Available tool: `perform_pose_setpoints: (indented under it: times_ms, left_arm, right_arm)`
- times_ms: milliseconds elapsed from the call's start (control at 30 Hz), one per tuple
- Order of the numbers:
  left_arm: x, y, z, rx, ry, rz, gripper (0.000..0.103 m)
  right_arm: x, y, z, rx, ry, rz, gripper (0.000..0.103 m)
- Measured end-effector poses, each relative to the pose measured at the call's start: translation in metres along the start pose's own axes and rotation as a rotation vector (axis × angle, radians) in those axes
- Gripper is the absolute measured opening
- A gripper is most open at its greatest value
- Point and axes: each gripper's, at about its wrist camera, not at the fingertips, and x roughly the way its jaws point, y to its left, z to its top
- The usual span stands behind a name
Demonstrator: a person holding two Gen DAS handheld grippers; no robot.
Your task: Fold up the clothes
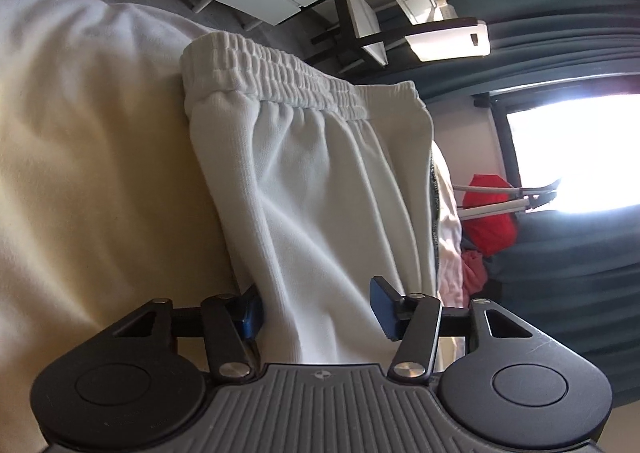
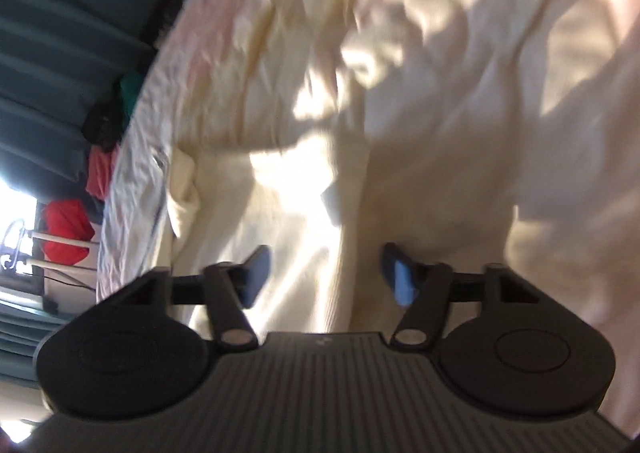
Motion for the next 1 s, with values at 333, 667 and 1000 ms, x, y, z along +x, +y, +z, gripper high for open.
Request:
perform_pose_setpoints:
  times_ms: [333,667,1000]
  left_arm:
    - [-0.006,0.001,0.001,0.052,0.007,0.061,0.014]
    - [-0.052,-0.017,-0.005,0.130,-0.125,-0.135,0.002]
    - [-0.062,-0.060,-0.001,0.226,-0.205,-0.173,0.002]
  right_arm:
    - [-0.011,0.029,-0.027,-0.021,-0.126,0.104,0.006]
    - [-0.049,0.029,-0.022,-0.052,-0.255,0.208,0.006]
    - [-0.074,0.060,-0.015,-0.185,-0.304,0.260,0.006]
